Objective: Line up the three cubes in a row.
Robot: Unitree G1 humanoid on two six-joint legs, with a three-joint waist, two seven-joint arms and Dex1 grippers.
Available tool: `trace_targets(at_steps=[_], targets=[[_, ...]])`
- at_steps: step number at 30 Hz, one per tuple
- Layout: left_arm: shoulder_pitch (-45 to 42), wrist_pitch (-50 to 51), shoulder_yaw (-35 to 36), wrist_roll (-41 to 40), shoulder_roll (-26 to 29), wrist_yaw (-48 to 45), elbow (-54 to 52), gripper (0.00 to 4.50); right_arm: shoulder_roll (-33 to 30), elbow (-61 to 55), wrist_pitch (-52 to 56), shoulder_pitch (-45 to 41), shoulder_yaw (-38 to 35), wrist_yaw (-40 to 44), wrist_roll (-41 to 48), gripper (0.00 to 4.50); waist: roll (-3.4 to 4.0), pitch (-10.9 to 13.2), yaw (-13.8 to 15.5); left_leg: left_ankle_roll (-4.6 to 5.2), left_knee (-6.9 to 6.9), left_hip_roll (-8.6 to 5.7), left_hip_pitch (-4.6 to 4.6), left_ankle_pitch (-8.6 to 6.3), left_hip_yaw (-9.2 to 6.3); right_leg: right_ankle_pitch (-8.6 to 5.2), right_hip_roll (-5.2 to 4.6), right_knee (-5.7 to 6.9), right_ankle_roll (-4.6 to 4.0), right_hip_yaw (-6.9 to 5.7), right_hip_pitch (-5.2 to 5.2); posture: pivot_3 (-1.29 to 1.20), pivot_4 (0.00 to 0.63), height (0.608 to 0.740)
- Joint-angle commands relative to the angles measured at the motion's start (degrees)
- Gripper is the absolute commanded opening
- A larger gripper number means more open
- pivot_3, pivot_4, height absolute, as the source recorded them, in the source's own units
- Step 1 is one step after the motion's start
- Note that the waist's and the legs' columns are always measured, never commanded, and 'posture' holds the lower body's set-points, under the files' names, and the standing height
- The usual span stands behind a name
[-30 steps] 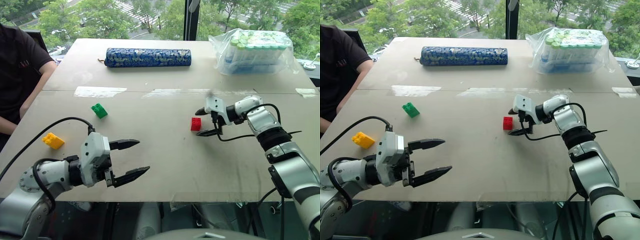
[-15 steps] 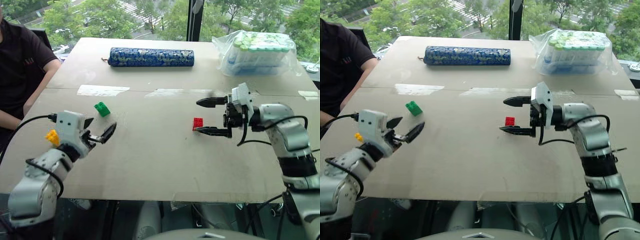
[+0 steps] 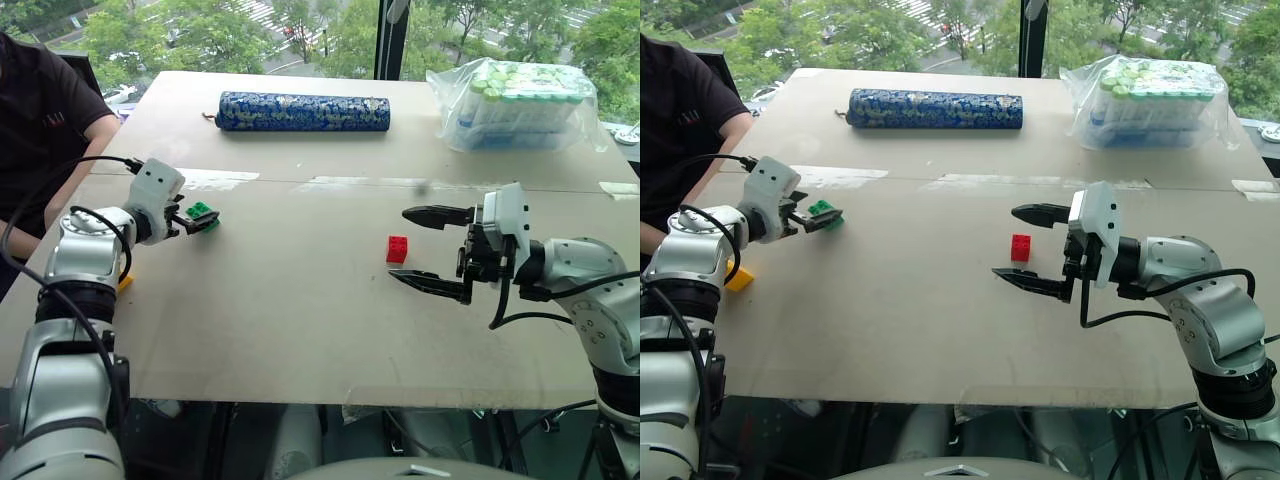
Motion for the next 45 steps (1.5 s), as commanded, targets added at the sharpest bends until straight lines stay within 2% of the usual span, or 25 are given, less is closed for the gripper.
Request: trace_targets(at_steps=[1, 3, 5, 9, 11, 13, 19, 21, 23, 32, 45], targets=[[-2.97, -4.62, -1.02, 2.01, 0.20, -5.02, 5.79, 2.28, -1.43, -3.70, 0.63, 0.92, -2.24, -2.37, 1.85, 4.50, -0.01, -0.01, 0.04, 0.00, 0.01, 0.00, -0.12, 0.00, -0.02, 0.00, 0.00, 0.03, 0.00, -0.02, -0.10, 0.00, 0.150, 0.740], [-3.74, -5.82, -0.70, 2.16, 0.18, -6.41, 7.72, 1.39, -1.87, -4.42, 0.76, 1.51, -2.40, -3.30, 2.26, 4.50, -0.01, -0.01, 0.14, 0.00, 0.15, 0.01, -0.41, 0.00, -0.09, 0.00, 0.00, 0.11, 0.00, -0.09, -0.32, 0.00, 0.150, 0.740], [-3.64, -7.34, 0.41, 0.01, 0.18, -11.96, 6.54, 1.33, -2.18, -4.90, 0.68, 2.08, -2.77, -4.14, 2.79, 4.50, -0.01, -0.01, 0.11, 0.00, 0.30, 0.02, -0.50, 0.00, -0.14, 0.01, 0.00, 0.15, 0.01, -0.14, -0.34, 0.00, 0.150, 0.740], [-0.82, -0.62, 1.67, -10.92, -0.02, -32.81, -8.65, 1.33, -3.41, -4.82, -0.37, 4.26, -4.71, -4.04, 3.63, 4.50, -0.03, 0.01, 0.29, 0.00, 0.47, 0.02, -0.59, 0.00, -0.17, 0.01, -0.04, 0.20, 0.01, -0.21, -0.33, 0.00, 0.150, 0.740], [0.11, 2.14, 0.08, -12.90, -0.92, -37.27, -14.88, 1.33, -4.32, -4.35, -2.05, 7.02, -5.24, -3.43, 2.49, 4.50, -0.05, 0.01, 0.67, 0.00, 0.56, 0.01, -0.65, 0.00, -0.28, 0.01, -0.07, 0.20, 0.01, -0.34, -0.27, 0.00, 0.150, 0.740], [0.56, -0.30, -3.21, -10.65, -2.12, -39.68, -17.59, 1.33, -5.04, -5.46, -2.45, 8.91, -6.26, -4.62, 2.01, 4.50, -0.04, 0.01, 0.66, 0.00, 0.66, 0.01, -0.62, 0.00, -0.39, 0.01, -0.07, 0.19, 0.02, -0.45, -0.16, 0.00, 0.150, 0.740], [-6.68, -12.24, -13.77, -0.14, -13.51, -38.46, -10.84, 1.33, -6.74, -11.58, -2.28, 18.41, -11.07, -7.20, 2.83, 4.50, 0.08, -0.05, 1.09, 0.01, 0.82, -0.03, -0.58, 0.00, -0.70, 0.02, 0.03, 0.22, 0.03, -0.63, 0.04, 0.00, 0.150, 0.740], [-8.71, -16.35, -15.78, 2.63, -15.31, -38.46, -7.36, 1.33, -7.07, -13.10, -2.52, 21.72, -12.59, -7.64, 3.08, 4.50, 0.05, -0.03, 1.00, 0.02, 0.86, -0.03, -0.60, 0.00, -0.81, 0.02, 0.08, 0.20, 0.03, -0.71, 0.08, 0.00, 0.150, 0.740], [-11.10, -15.78, -16.19, 3.46, -16.90, -38.13, -4.20, 1.33, -6.88, -14.20, -2.83, 24.63, -14.40, -7.81, 3.96, 4.50, 0.05, -0.03, 0.36, 0.02, 0.86, -0.04, -0.57, 0.00, -0.81, 0.02, 0.12, 0.20, 0.02, -0.65, 0.10, 0.00, 0.150, 0.740], [-16.20, -21.75, -16.26, 6.43, -19.61, -38.74, 5.41, 1.33, -6.85, -15.36, -6.13, 33.07, -17.84, -7.75, 2.88, 4.50, 0.05, -0.03, 0.13, 0.02, 0.84, -0.04, -0.55, 0.00, -0.87, 0.02, 0.14, 0.18, 0.03, -0.65, 0.13, 0.00, 0.150, 0.740], [-17.37, -23.61, -15.78, 7.88, -20.85, -38.39, 8.48, 1.33, -7.61, -14.94, -7.83, 34.38, -18.19, -7.79, 3.26, 4.50, 0.05, -0.03, 0.30, 0.02, 0.87, -0.04, -0.53, 0.00, -0.94, 0.02, 0.12, 0.19, 0.03, -0.77, 0.23, 0.00, 0.150, 0.740]])
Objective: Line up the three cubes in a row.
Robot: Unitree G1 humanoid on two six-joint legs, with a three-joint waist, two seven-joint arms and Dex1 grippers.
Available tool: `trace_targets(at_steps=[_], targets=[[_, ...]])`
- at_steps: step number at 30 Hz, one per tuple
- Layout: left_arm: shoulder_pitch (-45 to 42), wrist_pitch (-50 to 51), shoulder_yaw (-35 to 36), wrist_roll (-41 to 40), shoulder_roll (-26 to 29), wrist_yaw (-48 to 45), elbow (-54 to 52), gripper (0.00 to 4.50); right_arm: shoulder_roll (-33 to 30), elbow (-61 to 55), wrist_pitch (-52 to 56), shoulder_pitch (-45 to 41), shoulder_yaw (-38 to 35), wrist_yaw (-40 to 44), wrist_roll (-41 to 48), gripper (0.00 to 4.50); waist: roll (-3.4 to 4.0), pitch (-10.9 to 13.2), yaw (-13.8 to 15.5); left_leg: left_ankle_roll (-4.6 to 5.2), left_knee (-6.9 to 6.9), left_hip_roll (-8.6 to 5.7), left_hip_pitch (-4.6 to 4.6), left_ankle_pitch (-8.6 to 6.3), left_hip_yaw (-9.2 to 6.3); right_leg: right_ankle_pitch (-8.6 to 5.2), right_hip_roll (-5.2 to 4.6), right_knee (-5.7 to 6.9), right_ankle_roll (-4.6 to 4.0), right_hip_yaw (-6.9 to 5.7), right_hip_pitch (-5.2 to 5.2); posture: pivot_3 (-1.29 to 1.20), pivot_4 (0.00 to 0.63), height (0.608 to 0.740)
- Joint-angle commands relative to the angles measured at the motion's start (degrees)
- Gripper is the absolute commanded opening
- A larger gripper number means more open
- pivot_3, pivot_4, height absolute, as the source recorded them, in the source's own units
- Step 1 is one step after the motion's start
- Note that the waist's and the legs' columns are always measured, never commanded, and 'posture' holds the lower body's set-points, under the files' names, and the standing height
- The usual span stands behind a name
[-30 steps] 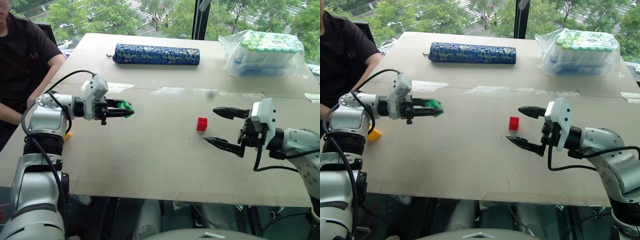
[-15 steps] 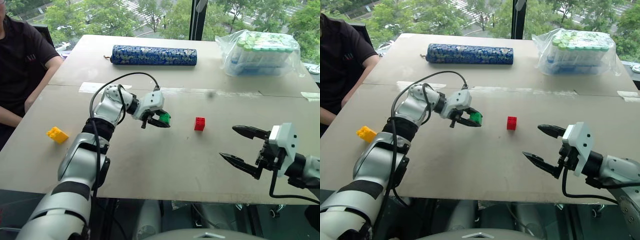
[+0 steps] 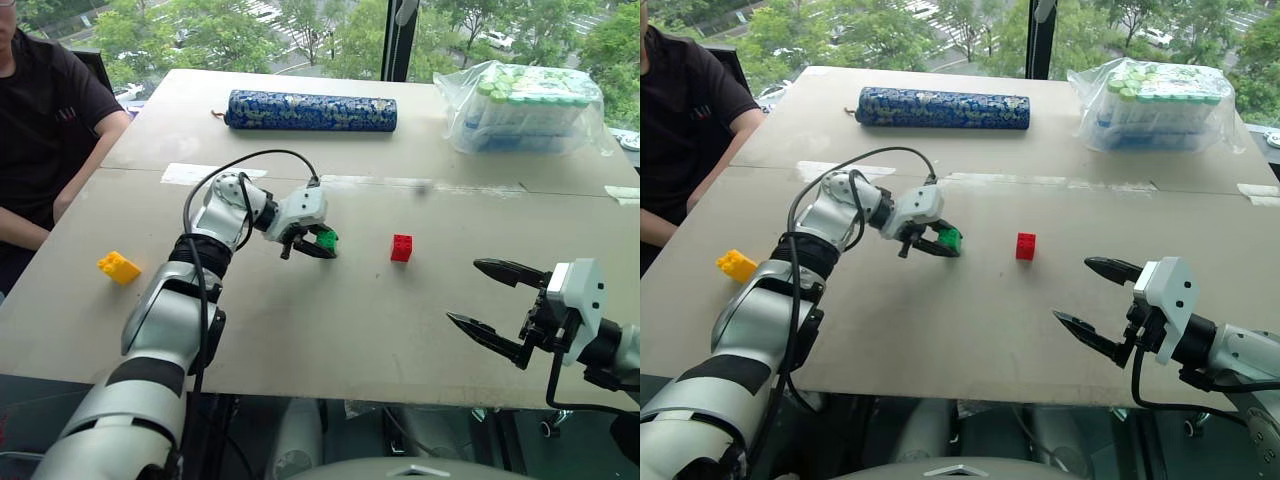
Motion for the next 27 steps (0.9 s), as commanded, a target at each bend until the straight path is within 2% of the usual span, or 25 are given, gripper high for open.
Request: trace_targets(at_steps=[1, 16, 17, 18, 22, 27], targets=[[-2.22, -1.08, 1.41, 0.11, -0.52, 0.38, 1.00, 1.33, -0.80, -1.50, -1.05, 0.16, -1.93, -0.02, 0.76, 4.50, 0.00, 0.00, 0.00, 0.00, 0.00, 0.00, 0.00, 0.00, 0.00, 0.00, 0.00, 0.00, 0.00, 0.00, 0.00, 0.00, 0.150, 0.740], [-4.65, -4.77, 1.40, 2.08, -2.63, 2.08, 7.27, 1.33, -2.30, -3.61, -0.13, 1.12, -3.50, -2.19, 2.23, 4.50, 0.00, 0.00, 0.07, 0.00, 0.02, -0.01, 0.01, 0.00, -0.02, 0.00, 0.00, 0.01, 0.00, -0.01, 0.03, 0.00, 0.150, 0.740], [-4.73, -5.07, 1.42, 2.19, -2.67, 1.88, 7.54, 2.34, -2.35, -3.80, -0.07, 1.29, -3.65, -2.31, 2.37, 4.50, 0.00, 0.00, 0.07, 0.00, 0.03, -0.01, 0.01, 0.00, -0.02, 0.00, 0.00, 0.01, 0.00, -0.01, 0.03, 0.00, 0.150, 0.740], [-4.80, -5.37, 1.48, 2.18, -2.75, 1.59, 7.75, 2.59, -2.39, -4.00, 0.03, 1.44, -3.80, -2.47, 2.53, 4.50, 0.00, 0.00, 0.06, 0.00, 0.03, -0.01, 0.00, 0.00, -0.02, 0.00, -0.01, 0.01, 0.00, -0.01, 0.03, 0.00, 0.150, 0.740], [-4.89, -6.26, 1.97, 1.73, -2.97, 1.11, 8.10, 4.46, -2.46, -4.48, 0.40, 1.90, -4.08, -3.09, 2.89, 4.50, 0.00, 0.00, 0.04, 0.00, 0.03, -0.01, 0.01, 0.00, -0.03, 0.00, 0.00, 0.02, 0.00, -0.02, 0.04, 0.00, 0.150, 0.740], [-3.66, -5.09, 5.29, -1.96, -0.40, -3.03, 3.64, 4.46, -2.52, -5.28, 0.74, 2.49, -4.76, -3.74, 3.57, 4.50, 0.00, 0.00, -0.08, 0.00, 0.03, -0.01, 0.01, 0.00, -0.03, 0.00, 0.00, 0.02, 0.00, -0.02, 0.03, 0.00, 0.150, 0.740]])
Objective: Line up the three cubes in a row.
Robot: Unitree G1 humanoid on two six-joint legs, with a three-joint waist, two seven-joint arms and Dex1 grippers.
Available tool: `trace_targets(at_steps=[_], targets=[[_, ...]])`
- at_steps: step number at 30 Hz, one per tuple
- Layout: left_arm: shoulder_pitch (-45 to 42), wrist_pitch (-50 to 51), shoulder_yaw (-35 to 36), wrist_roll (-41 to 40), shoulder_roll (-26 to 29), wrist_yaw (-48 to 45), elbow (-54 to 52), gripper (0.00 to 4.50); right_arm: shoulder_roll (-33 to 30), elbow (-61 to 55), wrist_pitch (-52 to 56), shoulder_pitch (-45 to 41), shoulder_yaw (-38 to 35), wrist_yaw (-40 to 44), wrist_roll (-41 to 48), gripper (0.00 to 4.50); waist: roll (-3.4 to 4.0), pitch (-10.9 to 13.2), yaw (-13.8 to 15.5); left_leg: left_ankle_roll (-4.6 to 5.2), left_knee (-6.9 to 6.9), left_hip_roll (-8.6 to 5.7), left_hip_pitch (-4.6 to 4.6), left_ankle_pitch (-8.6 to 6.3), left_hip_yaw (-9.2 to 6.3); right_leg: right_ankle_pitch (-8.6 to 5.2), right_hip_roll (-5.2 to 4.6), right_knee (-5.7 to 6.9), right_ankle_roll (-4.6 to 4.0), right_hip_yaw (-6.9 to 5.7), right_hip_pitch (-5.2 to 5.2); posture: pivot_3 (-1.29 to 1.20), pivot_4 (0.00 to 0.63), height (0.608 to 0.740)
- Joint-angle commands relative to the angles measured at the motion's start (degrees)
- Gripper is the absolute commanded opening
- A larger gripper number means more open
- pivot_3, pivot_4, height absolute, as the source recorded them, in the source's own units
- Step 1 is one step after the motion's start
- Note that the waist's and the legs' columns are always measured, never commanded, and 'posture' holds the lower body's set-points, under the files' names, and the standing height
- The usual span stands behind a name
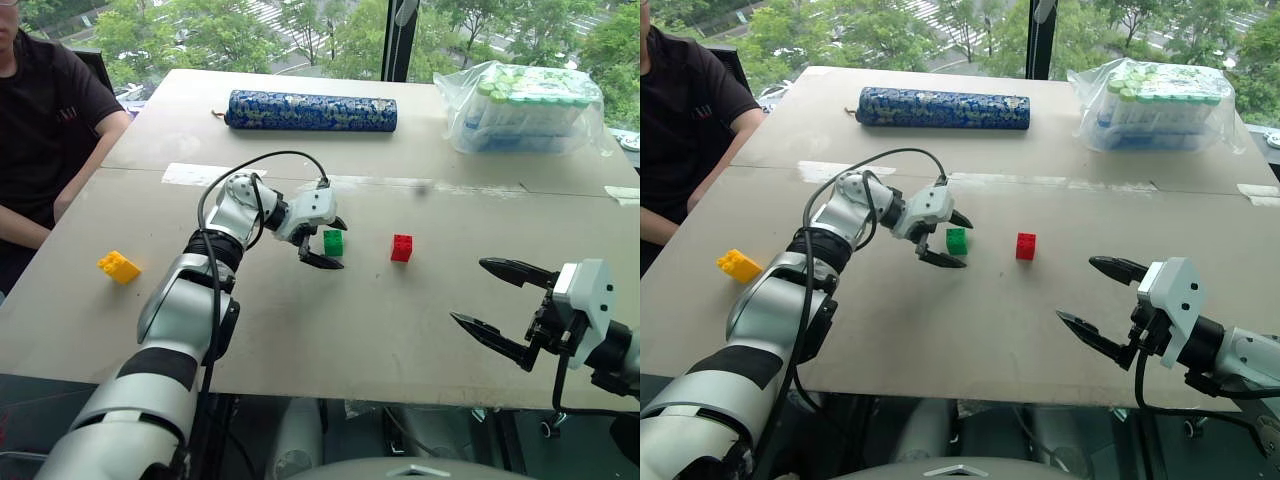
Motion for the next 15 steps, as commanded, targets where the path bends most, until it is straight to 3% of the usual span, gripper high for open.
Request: trace_targets(at_steps=[1, 7, 10, 15], targets=[[0.47, 0.99, 4.34, -4.66, 3.26, -3.91, -6.12, 4.46, -0.63, -2.46, -0.33, 0.07, -2.12, -0.58, 1.05, 4.50, 0.00, 0.00, -0.16, 0.00, 0.00, 0.00, 0.00, 0.00, 0.00, 0.00, 0.00, 0.00, 0.00, 0.00, 0.00, 0.00, 0.150, 0.740], [12.50, 21.73, 13.98, -15.69, 13.93, -1.93, -29.68, 4.46, -1.07, 0.29, -0.88, -5.71, 2.51, 1.01, 2.19, 4.50, 0.04, -0.01, -0.67, -0.01, 0.00, 0.06, 0.06, 0.00, 0.00, 0.00, 0.00, 0.04, 0.00, 0.02, 0.01, 0.00, 0.150, 0.740], [23.27, 36.51, 29.11, -20.67, 19.33, 14.56, -38.83, 4.46, -0.02, 3.85, -1.16, -13.19, 8.09, 3.23, 3.12, 4.50, 0.04, -0.02, -1.81, -0.01, 0.01, 0.11, 0.13, 0.01, 0.00, 0.00, -0.02, 0.10, -0.01, 0.05, 0.03, 0.00, 0.150, 0.740], [41.49, 45.15, 47.04, -21.82, 22.78, 30.96, -50.36, 4.46, 1.95, 9.41, -2.08, -21.34, 15.58, 6.84, 1.93, 4.50, 0.01, -0.03, -1.62, -0.01, -0.06, 0.12, 0.19, 0.00, -0.07, 0.00, -0.09, 0.09, -0.02, -0.08, 0.07, 0.00, 0.150, 0.740]])
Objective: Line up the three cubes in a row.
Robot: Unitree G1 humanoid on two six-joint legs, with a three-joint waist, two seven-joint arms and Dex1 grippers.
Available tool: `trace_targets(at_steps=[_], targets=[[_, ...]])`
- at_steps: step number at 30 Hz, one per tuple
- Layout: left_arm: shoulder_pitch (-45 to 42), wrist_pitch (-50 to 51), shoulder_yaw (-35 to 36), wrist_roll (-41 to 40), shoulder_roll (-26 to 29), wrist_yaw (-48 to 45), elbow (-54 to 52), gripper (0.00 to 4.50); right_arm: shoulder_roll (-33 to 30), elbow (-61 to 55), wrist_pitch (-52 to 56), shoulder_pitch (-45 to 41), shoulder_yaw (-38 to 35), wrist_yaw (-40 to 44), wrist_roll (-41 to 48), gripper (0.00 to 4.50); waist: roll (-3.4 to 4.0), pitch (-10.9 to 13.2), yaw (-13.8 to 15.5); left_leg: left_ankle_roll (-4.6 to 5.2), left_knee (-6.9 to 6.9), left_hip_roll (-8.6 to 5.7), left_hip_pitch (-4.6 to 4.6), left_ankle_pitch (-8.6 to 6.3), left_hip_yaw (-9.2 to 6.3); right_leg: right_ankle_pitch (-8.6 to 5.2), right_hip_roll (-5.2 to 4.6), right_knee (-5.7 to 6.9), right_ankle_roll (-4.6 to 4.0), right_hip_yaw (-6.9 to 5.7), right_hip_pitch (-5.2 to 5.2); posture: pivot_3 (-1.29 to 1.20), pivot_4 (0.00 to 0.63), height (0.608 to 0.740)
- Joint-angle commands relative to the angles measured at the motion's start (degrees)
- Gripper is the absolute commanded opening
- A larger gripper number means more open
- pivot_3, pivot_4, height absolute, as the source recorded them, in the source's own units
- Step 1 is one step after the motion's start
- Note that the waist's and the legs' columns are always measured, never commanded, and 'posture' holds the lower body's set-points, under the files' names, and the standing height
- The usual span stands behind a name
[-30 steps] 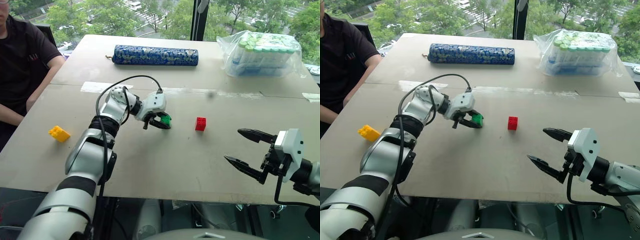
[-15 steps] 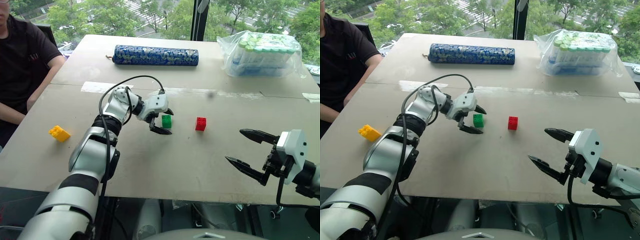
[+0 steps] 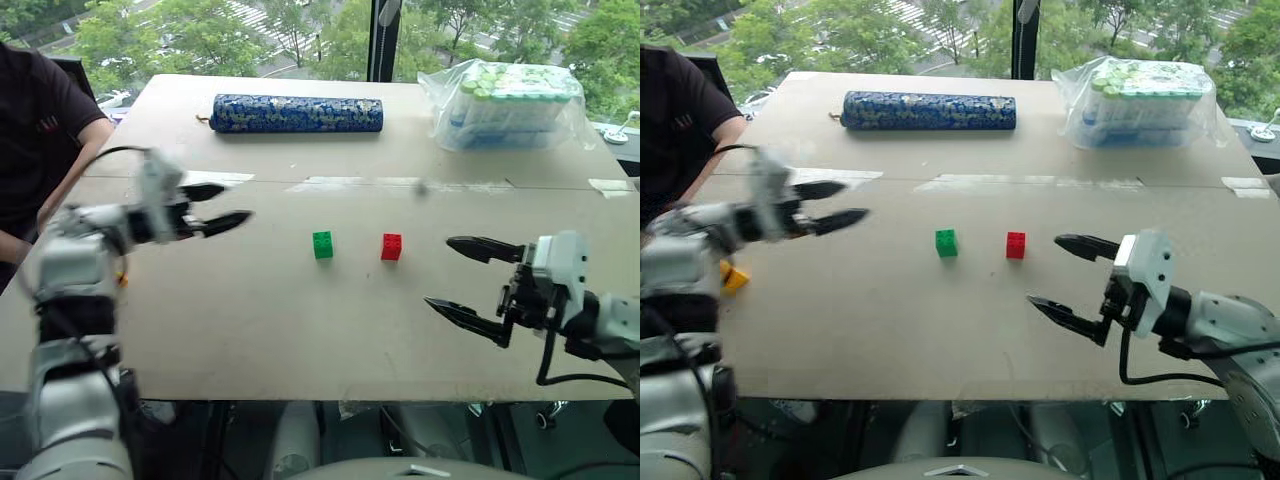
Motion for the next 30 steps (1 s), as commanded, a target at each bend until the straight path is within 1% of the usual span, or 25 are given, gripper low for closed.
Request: trace_targets(at_steps=[1, 3, 5, 7, 9, 13, 19, 21, 22, 23, 24, 27, 28, 29, 30], targets=[[9.43, 7.65, 11.69, -3.09, 1.66, 8.08, -10.19, 4.46, 1.43, 2.91, -1.78, -4.31, 3.87, 3.01, -0.33, 4.50, -0.03, 0.00, 1.11, 0.00, 0.01, -0.03, -0.03, 0.00, 0.02, 0.00, -0.08, -0.01, 0.00, -0.01, 0.01, 0.00, 0.150, 0.740], [16.64, 7.34, 15.97, -3.02, 3.60, 6.75, -11.38, 4.46, 2.33, 5.18, -2.34, -6.88, 6.29, 4.80, -0.60, 4.50, -0.13, -0.04, 1.92, 0.00, 0.03, -0.06, -0.15, 0.00, -0.08, -0.01, -0.24, -0.03, 0.01, -0.25, 0.00, 0.00, 0.150, 0.740], [21.44, 5.99, 17.93, -3.26, 5.94, 4.50, -10.88, 4.46, 2.95, 6.67, -2.74, -8.49, 7.86, 6.27, -0.97, 4.50, -0.21, -0.09, 2.03, 0.00, 0.07, -0.05, -0.10, 0.00, 0.03, 0.00, -0.34, -0.05, 0.01, -0.18, 0.02, 0.00, 0.150, 0.740], [24.11, 4.53, 18.55, -3.45, 9.48, 1.90, -7.24, 4.46, 3.54, 8.13, -3.24, -9.90, 9.03, 7.62, -1.44, 4.50, -0.28, -0.13, 2.77, 0.00, 0.08, -0.05, -0.10, 0.00, -0.06, -0.01, -0.36, -0.03, -0.01, -0.31, 0.03, 0.00, 0.150, 0.740], [25.28, 1.32, 17.24, -2.15, 12.70, -0.52, -2.38, 4.46, 3.91, 9.04, -3.66, -10.68, 9.57, 8.24, -1.83, 4.50, -0.27, -0.13, 3.33, 0.00, 0.07, -0.06, -0.03, 0.00, -0.11, -0.03, -0.35, -0.04, -0.04, -0.39, 0.03, 0.00, 0.150, 0.740], [21.68, -5.94, 11.23, -0.05, 16.09, -3.19, 7.48, 4.46, 4.15, 8.81, -3.81, -10.77, 9.61, 8.39, -2.24, 4.50, -0.13, -0.13, 3.65, 0.00, 0.06, -0.07, 0.04, 0.01, 0.02, -0.03, -0.34, -0.04, -0.06, -0.35, 0.04, 0.00, 0.150, 0.740], [10.15, -13.95, 1.87, 2.94, 16.54, -5.60, 22.18, 4.46, 3.18, 6.40, -3.54, -8.22, 8.02, 7.25, -2.49, 4.50, -0.21, -0.19, 3.50, 0.00, 0.04, -0.07, -0.10, 0.00, 0.05, -0.02, -0.22, -0.05, -0.04, -0.31, -0.01, 0.00, 0.150, 0.740], [5.70, -17.09, -1.67, 5.15, 16.36, -5.66, 27.58, 4.46, 2.88, 5.06, -3.15, -7.17, 7.30, 6.34, -2.21, 4.50, -0.21, -0.19, 3.27, 0.01, 0.04, -0.08, -0.12, 0.00, 0.09, -0.01, -0.23, -0.06, -0.03, -0.27, -0.04, 0.00, 0.150, 0.740], [4.00, -18.64, -3.33, 6.33, 16.31, -5.91, 29.82, 3.97, 2.68, 4.33, -2.95, -6.61, 6.91, 5.90, -2.01, 4.50, -0.21, -0.19, 3.29, 0.01, 0.04, -0.08, -0.12, 0.00, 0.10, -0.01, -0.21, -0.05, -0.03, -0.27, -0.05, 0.00, 0.150, 0.740], [2.72, -20.11, -4.70, 7.21, 16.33, -6.37, 31.69, 3.79, 2.52, 3.78, -2.78, -6.19, 6.62, 5.54, -1.85, 4.50, -0.21, -0.19, 3.38, 0.01, 0.04, -0.08, -0.11, 0.00, 0.09, -0.01, -0.21, -0.03, -0.03, -0.28, -0.04, 0.00, 0.150, 0.740], [1.71, -21.31, -5.66, 7.77, 16.38, -6.84, 33.27, 3.26, 2.35, 3.44, -2.71, -5.89, 6.40, 5.32, -1.69, 4.50, -0.21, -0.19, 3.25, 0.01, 0.04, -0.08, -0.11, 0.00, 0.08, -0.01, -0.19, -0.03, -0.03, -0.28, -0.04, 0.00, 0.150, 0.740], [-0.88, -23.55, -7.37, 8.33, 15.99, -7.82, 36.93, 2.06, 1.84, 2.37, -2.47, -4.61, 5.34, 4.66, -1.37, 4.50, -0.22, -0.19, 2.96, 0.01, 0.04, -0.06, -0.10, 0.00, 0.10, 0.00, -0.18, -0.02, -0.03, -0.25, -0.05, 0.00, 0.150, 0.740], [-1.52, -24.53, -7.67, 8.32, 15.93, -8.04, 37.72, 1.46, 1.72, 2.07, -2.40, -4.30, 5.09, 4.51, -1.34, 4.50, -0.23, -0.20, 2.94, 0.01, 0.04, -0.06, -0.10, 0.00, 0.10, -0.01, -0.18, -0.02, -0.03, -0.26, -0.04, 0.00, 0.150, 0.740], [-2.15, -25.15, -7.64, 7.83, 15.84, -9.03, 37.99, 1.25, 1.59, 1.81, -2.40, -3.99, 4.84, 4.35, -1.23, 4.50, -0.23, -0.20, 2.90, 0.01, 0.04, -0.06, -0.10, 0.00, 0.09, -0.01, -0.19, -0.01, -0.03, -0.26, -0.04, 0.00, 0.150, 0.740], [-2.60, -25.66, -7.47, 6.98, 15.70, -10.59, 37.54, 1.28, 1.45, 1.59, -2.44, -3.67, 4.61, 4.23, -1.10, 4.50, -0.22, -0.19, 2.84, 0.01, 0.04, -0.06, -0.10, 0.00, 0.09, -0.01, -0.20, -0.01, -0.03, -0.26, -0.04, 0.00, 0.150, 0.740]])
